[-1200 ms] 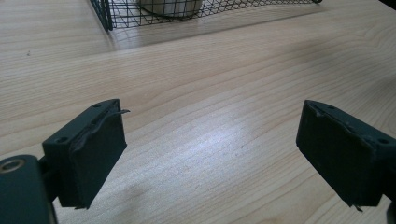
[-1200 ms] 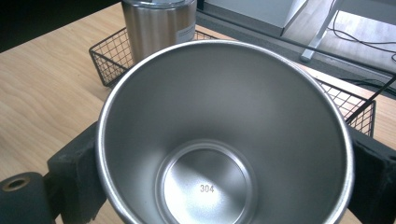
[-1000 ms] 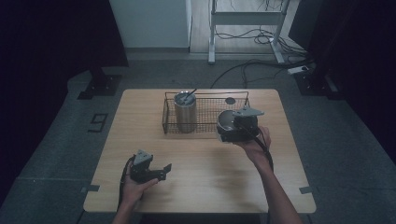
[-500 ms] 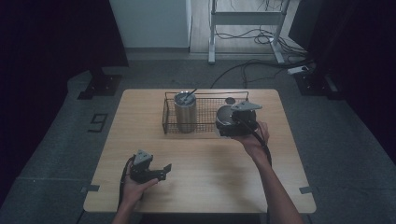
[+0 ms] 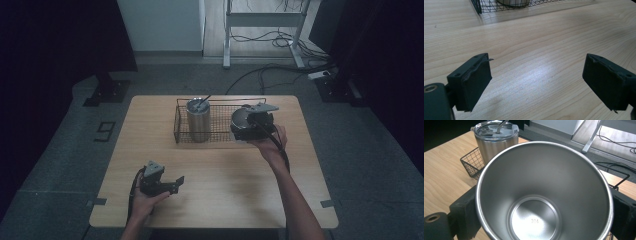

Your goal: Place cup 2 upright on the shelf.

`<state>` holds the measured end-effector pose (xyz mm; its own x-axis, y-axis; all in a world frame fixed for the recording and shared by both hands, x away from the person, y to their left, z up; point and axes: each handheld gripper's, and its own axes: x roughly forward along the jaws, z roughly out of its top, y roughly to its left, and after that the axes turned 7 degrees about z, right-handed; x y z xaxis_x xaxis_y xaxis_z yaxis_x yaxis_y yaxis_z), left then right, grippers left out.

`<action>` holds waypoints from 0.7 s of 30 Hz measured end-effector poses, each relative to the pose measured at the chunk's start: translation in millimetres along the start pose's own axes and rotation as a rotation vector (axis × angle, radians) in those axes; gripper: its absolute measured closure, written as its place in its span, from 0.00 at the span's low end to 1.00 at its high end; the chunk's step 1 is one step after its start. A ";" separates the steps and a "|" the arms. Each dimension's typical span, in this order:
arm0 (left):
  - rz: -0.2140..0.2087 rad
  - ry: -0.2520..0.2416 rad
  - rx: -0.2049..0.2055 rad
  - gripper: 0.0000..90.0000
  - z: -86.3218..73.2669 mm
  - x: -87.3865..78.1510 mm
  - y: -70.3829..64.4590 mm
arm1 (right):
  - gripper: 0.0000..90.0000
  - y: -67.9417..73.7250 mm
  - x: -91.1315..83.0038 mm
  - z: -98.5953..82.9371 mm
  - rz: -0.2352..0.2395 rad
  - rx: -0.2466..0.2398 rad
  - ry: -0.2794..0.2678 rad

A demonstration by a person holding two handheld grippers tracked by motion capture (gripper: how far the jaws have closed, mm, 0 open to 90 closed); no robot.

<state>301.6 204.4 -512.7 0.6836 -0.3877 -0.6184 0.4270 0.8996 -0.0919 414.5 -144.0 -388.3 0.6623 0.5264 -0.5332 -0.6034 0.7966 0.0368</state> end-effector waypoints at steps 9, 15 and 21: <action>-0.001 0.004 0.003 0.09 -0.3 0.3 0.0 | 0.07 -6.7 6.1 4.6 -0.013 0.005 0.009; -0.002 0.004 0.003 0.09 -0.4 0.3 -0.1 | 0.07 -12.8 9.0 6.6 -0.023 0.013 0.016; -0.002 0.005 0.004 0.09 -0.7 0.7 0.2 | 0.07 -18.7 13.3 10.5 -0.038 0.000 0.030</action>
<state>301.7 204.5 -513.7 0.6800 -0.3885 -0.6218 0.4306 0.8980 -0.0902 439.2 -148.8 -387.2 0.6713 0.4863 -0.5593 -0.5778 0.8160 0.0160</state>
